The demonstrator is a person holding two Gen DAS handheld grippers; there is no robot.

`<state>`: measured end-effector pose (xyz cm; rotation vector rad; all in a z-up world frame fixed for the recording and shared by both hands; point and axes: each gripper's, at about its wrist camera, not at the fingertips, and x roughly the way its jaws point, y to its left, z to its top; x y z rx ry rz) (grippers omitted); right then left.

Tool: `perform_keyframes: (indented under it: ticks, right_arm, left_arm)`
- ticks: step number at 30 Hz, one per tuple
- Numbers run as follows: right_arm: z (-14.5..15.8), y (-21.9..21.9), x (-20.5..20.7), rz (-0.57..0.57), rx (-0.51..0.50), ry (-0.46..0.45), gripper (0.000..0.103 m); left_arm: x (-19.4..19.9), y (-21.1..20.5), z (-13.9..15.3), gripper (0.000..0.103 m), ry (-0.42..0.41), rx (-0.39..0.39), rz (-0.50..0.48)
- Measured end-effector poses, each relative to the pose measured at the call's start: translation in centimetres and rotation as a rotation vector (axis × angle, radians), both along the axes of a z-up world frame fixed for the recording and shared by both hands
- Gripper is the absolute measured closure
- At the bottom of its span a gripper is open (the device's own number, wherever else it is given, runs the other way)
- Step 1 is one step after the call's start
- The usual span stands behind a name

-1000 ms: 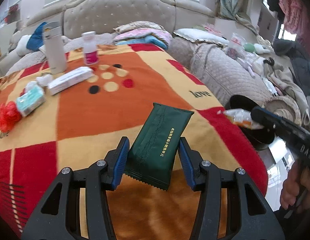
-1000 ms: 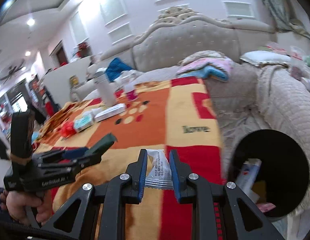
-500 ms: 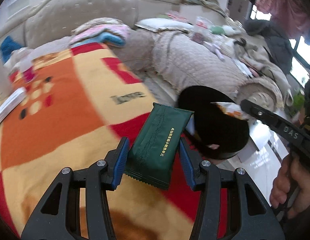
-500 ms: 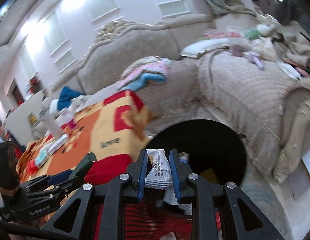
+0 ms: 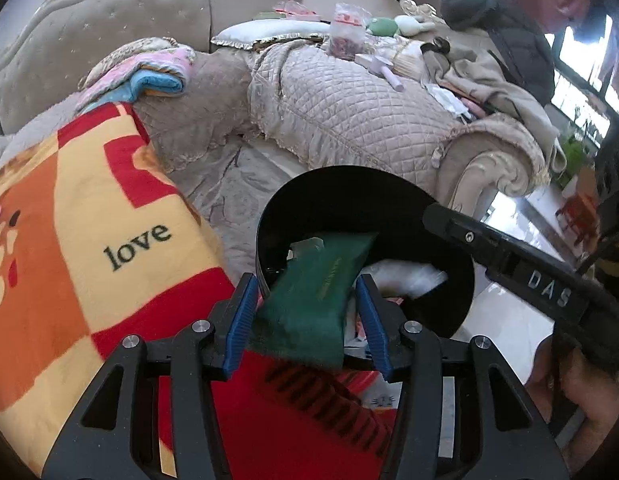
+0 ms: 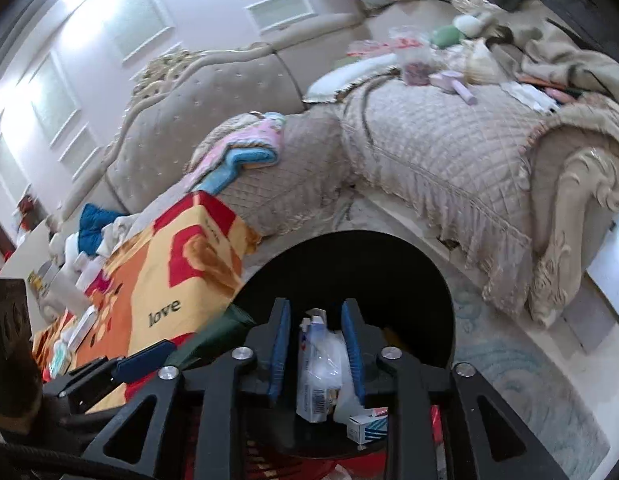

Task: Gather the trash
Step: 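Carry the green pouch and white wrapper over the bin and open both grippers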

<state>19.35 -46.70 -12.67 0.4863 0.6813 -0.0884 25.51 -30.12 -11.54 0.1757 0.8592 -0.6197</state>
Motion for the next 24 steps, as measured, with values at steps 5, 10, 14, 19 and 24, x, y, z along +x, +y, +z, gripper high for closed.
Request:
perform_keyframes:
  ticks: [5, 10, 14, 19, 24]
  right_arm:
    - [0.7, -0.2, -0.5, -0.041, -0.008, -0.026, 0.077]
    - [1.2, 0.1, -0.6, -0.055, -0.021, -0.044, 0.076]
    - [1.7, 1.3, -0.8, -0.039, -0.035, -0.062, 0.076]
    - [2.4, 5.0, -0.6, 0.038, -0.048, -0.086, 0.069]
    - [3.0, 11.6, 0.2, 0.206, -0.102, -0.12, 0.063]
  left_arm:
    - [-0.4, 1.5, -0.4, 0.052, 0.003, -0.027, 0.02]
    - [-1.1, 4.5, -0.2, 0.052, 0.016, -0.052, 0.07]
    - [-1.9, 8.2, 0.6, 0.052, 0.005, -0.068, 0.12]
    - [-3.4, 15.7, 2.2, 0.052, -0.052, -0.068, 0.243]
    - [-4.8, 26.1, 2.4, 0.052, -0.094, -0.041, 0.408]
